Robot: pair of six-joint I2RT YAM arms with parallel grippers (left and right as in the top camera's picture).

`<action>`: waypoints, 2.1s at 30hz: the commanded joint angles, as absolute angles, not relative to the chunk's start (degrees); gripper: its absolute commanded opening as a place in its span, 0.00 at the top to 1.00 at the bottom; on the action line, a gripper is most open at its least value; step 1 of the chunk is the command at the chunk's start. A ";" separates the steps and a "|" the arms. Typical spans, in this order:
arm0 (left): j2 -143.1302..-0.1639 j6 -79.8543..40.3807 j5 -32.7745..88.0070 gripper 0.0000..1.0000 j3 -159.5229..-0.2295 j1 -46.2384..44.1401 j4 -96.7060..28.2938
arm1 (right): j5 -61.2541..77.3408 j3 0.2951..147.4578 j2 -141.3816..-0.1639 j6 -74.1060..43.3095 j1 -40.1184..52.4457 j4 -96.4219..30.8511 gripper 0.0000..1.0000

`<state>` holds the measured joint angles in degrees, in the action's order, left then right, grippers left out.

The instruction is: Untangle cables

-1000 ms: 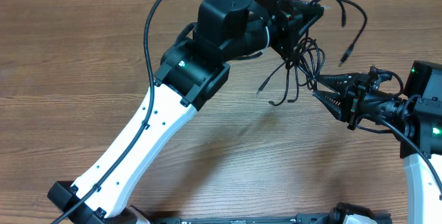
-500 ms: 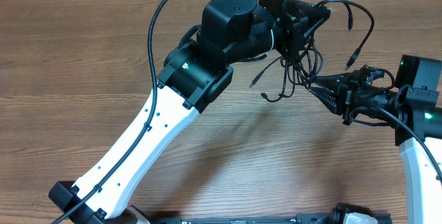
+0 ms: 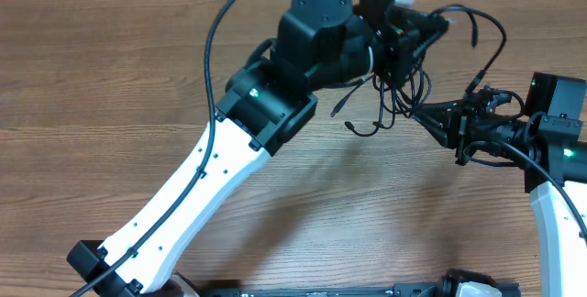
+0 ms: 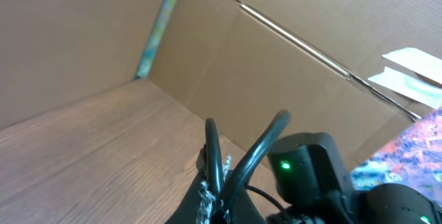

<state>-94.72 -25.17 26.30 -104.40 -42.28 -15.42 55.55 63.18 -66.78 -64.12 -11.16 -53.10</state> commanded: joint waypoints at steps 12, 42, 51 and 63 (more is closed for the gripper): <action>-92.68 -25.23 19.66 0.96 -105.16 -43.16 -20.78 | 53.08 64.25 -66.57 -58.83 -10.87 -50.26 0.96; -92.66 -27.07 7.09 0.96 -105.16 -41.19 -33.32 | 47.46 64.25 -59.00 -55.61 -10.98 -44.29 0.51; -92.66 -29.45 7.11 0.96 -105.16 -41.19 -31.24 | 45.43 64.25 -60.16 -54.59 -10.87 -49.84 0.36; -92.68 -33.67 7.51 0.96 -105.16 -44.12 -26.52 | 45.30 64.25 -60.69 -58.70 -10.87 -53.17 0.40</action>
<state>-94.52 -32.08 7.66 -104.40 -43.22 -27.42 46.00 63.22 -60.60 -57.80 -11.14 -53.21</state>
